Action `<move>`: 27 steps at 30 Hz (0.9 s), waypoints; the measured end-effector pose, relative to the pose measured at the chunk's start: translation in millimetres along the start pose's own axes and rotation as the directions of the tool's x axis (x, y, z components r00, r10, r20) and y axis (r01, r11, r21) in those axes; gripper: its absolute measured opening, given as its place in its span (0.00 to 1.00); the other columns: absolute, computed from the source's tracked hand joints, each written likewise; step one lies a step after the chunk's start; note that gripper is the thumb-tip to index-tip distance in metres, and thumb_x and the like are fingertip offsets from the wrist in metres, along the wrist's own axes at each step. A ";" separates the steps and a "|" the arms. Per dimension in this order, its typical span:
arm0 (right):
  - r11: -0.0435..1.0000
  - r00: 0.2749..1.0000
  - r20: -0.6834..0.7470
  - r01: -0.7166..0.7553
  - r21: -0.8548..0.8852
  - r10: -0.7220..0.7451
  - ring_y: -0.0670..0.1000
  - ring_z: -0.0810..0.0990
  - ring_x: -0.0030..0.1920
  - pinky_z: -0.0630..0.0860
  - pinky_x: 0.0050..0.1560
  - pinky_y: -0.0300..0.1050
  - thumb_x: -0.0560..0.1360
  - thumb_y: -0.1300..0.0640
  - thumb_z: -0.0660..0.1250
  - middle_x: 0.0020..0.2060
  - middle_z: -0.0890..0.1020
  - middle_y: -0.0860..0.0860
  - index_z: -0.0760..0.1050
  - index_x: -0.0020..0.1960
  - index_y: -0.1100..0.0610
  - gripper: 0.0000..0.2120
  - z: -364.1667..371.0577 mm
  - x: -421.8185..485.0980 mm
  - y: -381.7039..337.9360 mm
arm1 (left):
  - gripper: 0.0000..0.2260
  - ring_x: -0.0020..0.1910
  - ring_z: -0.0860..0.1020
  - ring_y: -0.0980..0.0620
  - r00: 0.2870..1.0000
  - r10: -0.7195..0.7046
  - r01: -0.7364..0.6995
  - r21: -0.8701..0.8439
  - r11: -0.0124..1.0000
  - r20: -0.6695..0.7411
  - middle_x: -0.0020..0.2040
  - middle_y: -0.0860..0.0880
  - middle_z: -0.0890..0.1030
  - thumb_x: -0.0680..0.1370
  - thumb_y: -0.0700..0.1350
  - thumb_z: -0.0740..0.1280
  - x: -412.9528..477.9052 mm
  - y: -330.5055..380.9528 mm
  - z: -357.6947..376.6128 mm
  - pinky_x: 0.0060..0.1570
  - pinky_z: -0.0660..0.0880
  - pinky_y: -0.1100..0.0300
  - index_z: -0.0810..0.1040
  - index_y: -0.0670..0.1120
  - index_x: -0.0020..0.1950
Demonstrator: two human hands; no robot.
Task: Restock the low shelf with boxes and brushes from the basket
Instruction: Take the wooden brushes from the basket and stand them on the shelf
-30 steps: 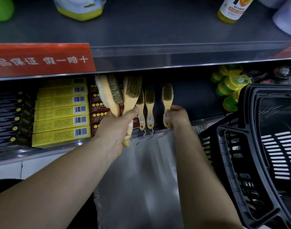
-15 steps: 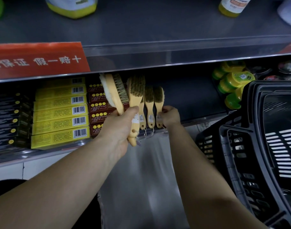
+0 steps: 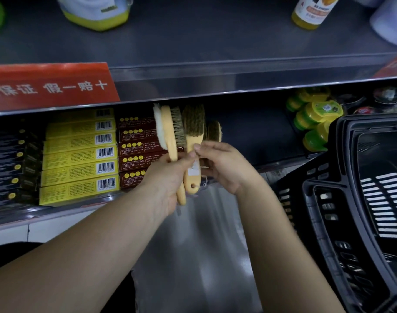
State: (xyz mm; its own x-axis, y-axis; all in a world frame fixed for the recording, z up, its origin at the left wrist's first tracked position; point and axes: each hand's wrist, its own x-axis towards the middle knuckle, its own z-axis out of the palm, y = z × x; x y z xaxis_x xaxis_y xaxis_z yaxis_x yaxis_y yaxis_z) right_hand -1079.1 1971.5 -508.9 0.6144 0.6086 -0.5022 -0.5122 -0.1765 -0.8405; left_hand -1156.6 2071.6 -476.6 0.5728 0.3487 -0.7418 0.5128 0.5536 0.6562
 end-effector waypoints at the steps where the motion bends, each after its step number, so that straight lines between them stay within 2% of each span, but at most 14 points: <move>1: 1.000 0.998 -0.059 0.007 0.013 -0.007 0.54 0.81 0.46 0.77 0.53 0.50 0.78 0.57 0.62 0.43 0.83 0.55 0.78 0.50 0.61 0.09 -5.7 1.1 0.1 | 0.04 0.26 0.77 0.53 1.000 -0.008 0.008 0.008 1.000 -0.005 0.34 0.48 0.79 0.77 0.46 0.67 -1.3 0.4 1.7 0.21 0.74 0.63 0.78 0.47 0.44; 4: 1.000 0.927 -0.376 -0.004 0.023 0.012 0.53 0.81 0.40 0.78 0.45 0.51 0.79 0.58 0.59 0.35 0.83 0.51 0.77 0.47 0.57 0.09 -34.3 7.7 6.8 | 0.05 0.21 0.70 0.56 0.996 -0.037 0.038 0.003 0.999 -0.080 0.26 0.52 0.73 0.78 0.46 0.66 -3.5 3.5 4.6 0.21 0.68 0.68 0.78 0.46 0.44; 6: 0.998 0.837 -0.543 -0.050 0.040 0.064 0.51 0.79 0.39 0.77 0.46 0.48 0.78 0.63 0.58 0.36 0.81 0.51 0.73 0.44 0.52 0.09 -55.2 16.7 14.3 | 0.07 0.23 0.69 0.54 0.993 -0.048 0.046 -0.020 0.999 -0.113 0.21 0.52 0.72 0.78 0.46 0.65 -3.8 6.2 5.2 0.25 0.69 0.63 0.75 0.46 0.40; 8: 0.989 0.777 -0.620 -0.146 -0.010 0.108 0.51 0.77 0.42 0.75 0.48 0.49 0.77 0.66 0.57 0.40 0.79 0.52 0.72 0.42 0.52 0.11 -71.3 30.0 24.9 | 0.08 0.24 0.68 0.53 0.992 -0.044 0.039 -0.046 0.998 -0.120 0.16 0.52 0.71 0.78 0.45 0.63 -3.6 8.0 6.4 0.26 0.68 0.61 0.73 0.46 0.39; 11: 0.955 0.776 -0.618 -0.261 -0.138 0.123 0.50 0.76 0.38 0.73 0.42 0.45 0.77 0.66 0.58 0.38 0.78 0.53 0.75 0.45 0.58 0.08 -77.3 48.8 39.0 | 0.08 0.23 0.68 0.55 0.991 -0.005 -0.004 -0.067 0.998 -0.135 0.14 0.57 0.69 0.79 0.43 0.60 -3.0 7.6 8.9 0.25 0.67 0.63 0.72 0.46 0.40; 13: 0.931 0.785 -0.611 -0.292 -0.218 0.104 0.49 0.75 0.36 0.71 0.36 0.43 0.77 0.65 0.59 0.38 0.79 0.54 0.77 0.52 0.62 0.08 -75.3 58.0 46.2 | 0.07 0.19 0.69 0.57 0.989 0.016 -0.026 -0.066 0.997 -0.150 0.17 0.55 0.71 0.79 0.43 0.59 -2.3 7.3 9.7 0.24 0.67 0.65 0.72 0.47 0.42; 14: 0.926 0.780 -0.619 -0.296 -0.233 0.093 0.50 0.76 0.38 0.71 0.37 0.43 0.77 0.64 0.60 0.40 0.80 0.55 0.76 0.55 0.62 0.10 -74.8 61.9 48.6 | 0.06 0.20 0.70 0.57 0.987 0.017 -0.028 -0.065 0.998 -0.157 0.20 0.52 0.73 0.79 0.43 0.59 -1.8 7.3 10.1 0.25 0.68 0.65 0.72 0.47 0.42; 16: 0.935 0.757 -0.650 -0.277 -0.222 0.070 0.49 0.77 0.39 0.73 0.39 0.41 0.77 0.64 0.59 0.45 0.80 0.55 0.74 0.60 0.60 0.13 -75.6 68.6 52.1 | 0.07 0.27 0.71 0.54 0.985 0.022 -0.029 -0.036 0.999 -0.169 0.29 0.50 0.73 0.79 0.43 0.60 0.2 7.3 11.0 0.30 0.70 0.62 0.73 0.46 0.42; 18: 0.936 0.737 -0.674 -0.265 -0.233 0.041 0.48 0.77 0.39 0.74 0.40 0.41 0.76 0.64 0.61 0.46 0.81 0.55 0.74 0.61 0.59 0.14 -77.8 73.1 54.7 | 0.08 0.31 0.73 0.53 0.989 0.031 -0.030 0.009 1.000 -0.148 0.33 0.50 0.75 0.80 0.44 0.61 1.3 6.8 12.5 0.35 0.73 0.59 0.75 0.47 0.42; 21: 0.924 0.714 -0.700 -0.264 -0.276 -0.005 0.52 0.79 0.46 0.75 0.48 0.43 0.74 0.65 0.64 0.49 0.82 0.57 0.77 0.53 0.59 0.09 -81.5 76.5 60.8 | 0.11 0.40 0.78 0.49 0.997 0.046 -0.042 0.080 0.996 -0.055 0.42 0.49 0.79 0.81 0.49 0.60 1.9 2.9 14.1 0.46 0.79 0.50 0.79 0.47 0.51; 23: 0.929 0.710 -0.704 -0.244 -0.277 -0.023 0.53 0.80 0.47 0.75 0.49 0.43 0.73 0.65 0.66 0.49 0.83 0.57 0.77 0.51 0.59 0.07 -82.6 75.4 65.2 | 0.12 0.50 0.79 0.46 0.998 0.048 -0.044 0.116 0.992 -0.032 0.49 0.47 0.80 0.81 0.50 0.60 3.4 0.9 14.3 0.57 0.76 0.46 0.80 0.47 0.55; 24: 0.925 0.713 -0.701 -0.246 -0.289 -0.029 0.52 0.79 0.48 0.75 0.51 0.43 0.73 0.64 0.67 0.50 0.82 0.57 0.77 0.53 0.60 0.08 -83.5 75.0 67.0 | 0.11 0.53 0.79 0.46 0.998 0.047 -0.044 0.114 0.992 -0.029 0.51 0.47 0.81 0.80 0.49 0.61 4.0 0.5 14.6 0.59 0.74 0.45 0.81 0.47 0.55; 25: 0.916 0.717 -0.696 -0.254 -0.310 -0.036 0.52 0.79 0.50 0.75 0.53 0.43 0.74 0.64 0.67 0.51 0.82 0.57 0.77 0.55 0.61 0.10 -83.2 73.6 67.4 | 0.10 0.53 0.79 0.46 0.999 0.042 -0.039 0.107 0.994 -0.025 0.51 0.47 0.82 0.80 0.48 0.62 4.3 0.5 15.4 0.57 0.75 0.47 0.81 0.47 0.55; 27: 0.889 0.718 -0.693 -0.271 -0.369 -0.069 0.54 0.78 0.55 0.74 0.59 0.47 0.75 0.61 0.65 0.55 0.80 0.57 0.75 0.59 0.61 0.13 -81.2 69.9 63.9 | 0.09 0.44 0.81 0.48 0.999 0.034 -0.033 0.082 0.996 -0.013 0.48 0.46 0.83 0.78 0.46 0.65 5.0 0.0 17.3 0.44 0.78 0.53 0.81 0.45 0.54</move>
State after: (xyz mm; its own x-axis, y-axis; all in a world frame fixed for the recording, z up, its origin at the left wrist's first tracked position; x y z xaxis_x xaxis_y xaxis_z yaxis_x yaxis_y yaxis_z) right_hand -1020.1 1939.9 -614.3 0.8923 -0.0869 -0.4430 -0.4000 -0.6073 -0.6865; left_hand -1142.7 2060.3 -477.8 0.5817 0.3773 -0.7206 0.5445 0.4775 0.6896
